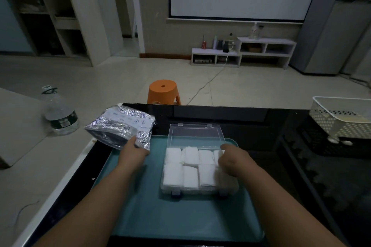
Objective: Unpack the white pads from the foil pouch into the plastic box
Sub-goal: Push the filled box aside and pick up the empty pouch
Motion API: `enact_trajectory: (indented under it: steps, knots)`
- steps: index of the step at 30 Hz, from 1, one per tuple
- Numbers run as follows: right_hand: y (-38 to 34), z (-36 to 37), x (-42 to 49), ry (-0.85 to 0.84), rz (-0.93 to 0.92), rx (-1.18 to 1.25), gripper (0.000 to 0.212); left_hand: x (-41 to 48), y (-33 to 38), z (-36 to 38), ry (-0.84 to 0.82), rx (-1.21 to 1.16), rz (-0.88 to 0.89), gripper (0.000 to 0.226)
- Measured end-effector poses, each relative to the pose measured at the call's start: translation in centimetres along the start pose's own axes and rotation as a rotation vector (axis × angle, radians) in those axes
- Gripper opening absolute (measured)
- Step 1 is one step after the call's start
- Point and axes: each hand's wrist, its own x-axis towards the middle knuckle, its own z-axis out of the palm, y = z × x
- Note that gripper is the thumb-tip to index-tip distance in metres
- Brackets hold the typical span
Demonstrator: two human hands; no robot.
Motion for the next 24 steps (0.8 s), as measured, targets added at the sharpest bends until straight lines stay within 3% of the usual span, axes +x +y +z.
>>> enact_trajectory:
  steps: [3, 5, 7, 11, 17, 21, 24]
  knots:
    - [-0.1, 0.2, 0.3, 0.008, 0.009, 0.022, 0.054, -0.6, 0.1, -0.3, 0.123, 0.219, 0.026, 0.064]
    - [0.0, 0.0, 0.5, 0.105, 0.014, -0.031, 0.050, -1.3, 0.7, -0.3, 0.194, 0.306, 0.112, 0.045]
    - [0.2, 0.0, 0.8, 0.207, 0.001, 0.005, 0.045, -1.9, 1.3, 0.2, 0.105, 0.289, 0.196, 0.031]
    - [0.6, 0.8, 1.6, 0.134, -0.041, 0.283, 0.041, -2.4, 0.5, 1.9, -0.175, 0.225, 0.202, 0.035]
    - [0.7, 1.7, 2.4, 0.205, -0.013, 0.475, 0.021, -1.5, -0.4, 1.7, -0.142, 0.220, 0.201, 0.031]
    - [0.7, 2.6, 2.5, 0.171, 0.073, 0.649, 0.039, -0.9, -0.6, 1.2, -0.152, 0.195, 0.158, 0.037]
    - [0.9, 3.3, 2.8, 0.171, 0.085, 0.672, 0.020, -1.3, -0.5, 1.1, -0.205, 0.147, 0.123, 0.044]
